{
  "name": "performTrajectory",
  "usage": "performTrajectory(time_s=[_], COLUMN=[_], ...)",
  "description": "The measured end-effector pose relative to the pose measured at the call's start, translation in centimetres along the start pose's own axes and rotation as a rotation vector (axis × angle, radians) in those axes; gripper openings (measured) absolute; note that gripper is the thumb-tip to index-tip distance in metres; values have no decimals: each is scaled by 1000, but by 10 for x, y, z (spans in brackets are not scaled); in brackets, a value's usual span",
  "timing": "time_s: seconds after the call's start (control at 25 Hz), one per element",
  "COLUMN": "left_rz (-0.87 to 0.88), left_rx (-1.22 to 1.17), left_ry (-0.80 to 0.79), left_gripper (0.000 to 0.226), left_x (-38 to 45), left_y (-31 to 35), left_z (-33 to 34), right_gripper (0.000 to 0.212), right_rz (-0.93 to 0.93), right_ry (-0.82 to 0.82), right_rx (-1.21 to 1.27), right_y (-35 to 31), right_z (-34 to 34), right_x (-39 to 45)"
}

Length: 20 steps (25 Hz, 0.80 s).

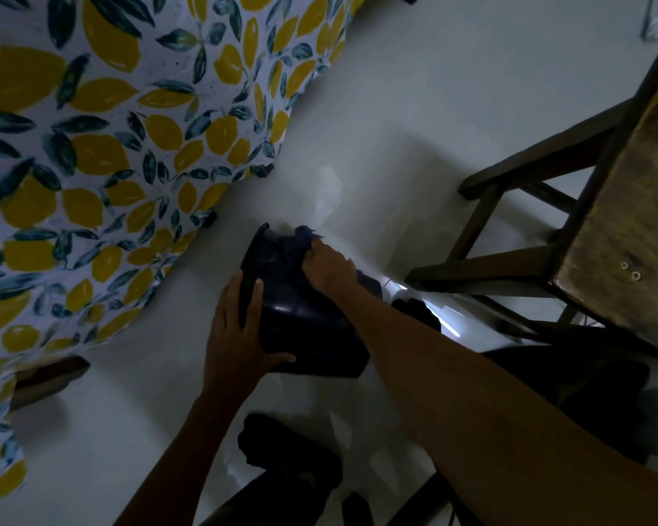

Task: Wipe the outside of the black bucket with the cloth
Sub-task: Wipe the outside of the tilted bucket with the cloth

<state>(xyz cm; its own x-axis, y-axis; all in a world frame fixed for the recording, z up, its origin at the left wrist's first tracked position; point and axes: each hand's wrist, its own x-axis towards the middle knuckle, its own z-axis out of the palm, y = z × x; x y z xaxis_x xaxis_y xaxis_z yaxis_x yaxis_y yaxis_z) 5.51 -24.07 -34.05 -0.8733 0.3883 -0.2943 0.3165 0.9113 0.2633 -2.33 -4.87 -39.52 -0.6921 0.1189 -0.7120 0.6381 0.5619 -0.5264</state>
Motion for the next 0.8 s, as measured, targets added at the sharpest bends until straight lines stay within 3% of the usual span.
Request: performTrajectory(time_s=[0.08, 0.16, 0.32, 0.44, 0.56, 0.68, 0.8], left_rz=[7, -12, -46, -32, -24, -11, 57], left_rx=[38, 86, -40, 133, 216, 209, 237], left_ry=[-22, -44, -72, -202, -312, -366, -345], left_gripper=[149, 149, 148, 159, 161, 157, 157], left_x=[-5, -9, 12, 37, 44, 43, 45], left_y=[3, 8, 16, 20, 25, 24, 26], left_z=[1, -2, -16, -31, -32, -33, -38], right_gripper=[34, 47, 60, 57, 44, 26, 32], right_rz=[-94, -210, -288, -274, -129, 179, 336], right_ry=[143, 246, 268, 252, 380, 546, 551], right_rx=[-33, -72, -172, -206, -5, 351, 448], right_y=[12, 26, 45, 54, 68, 79, 96], right_z=[16, 28, 40, 53, 47, 23, 4], right_x=[-18, -44, -71, -94, -102, -100, -94])
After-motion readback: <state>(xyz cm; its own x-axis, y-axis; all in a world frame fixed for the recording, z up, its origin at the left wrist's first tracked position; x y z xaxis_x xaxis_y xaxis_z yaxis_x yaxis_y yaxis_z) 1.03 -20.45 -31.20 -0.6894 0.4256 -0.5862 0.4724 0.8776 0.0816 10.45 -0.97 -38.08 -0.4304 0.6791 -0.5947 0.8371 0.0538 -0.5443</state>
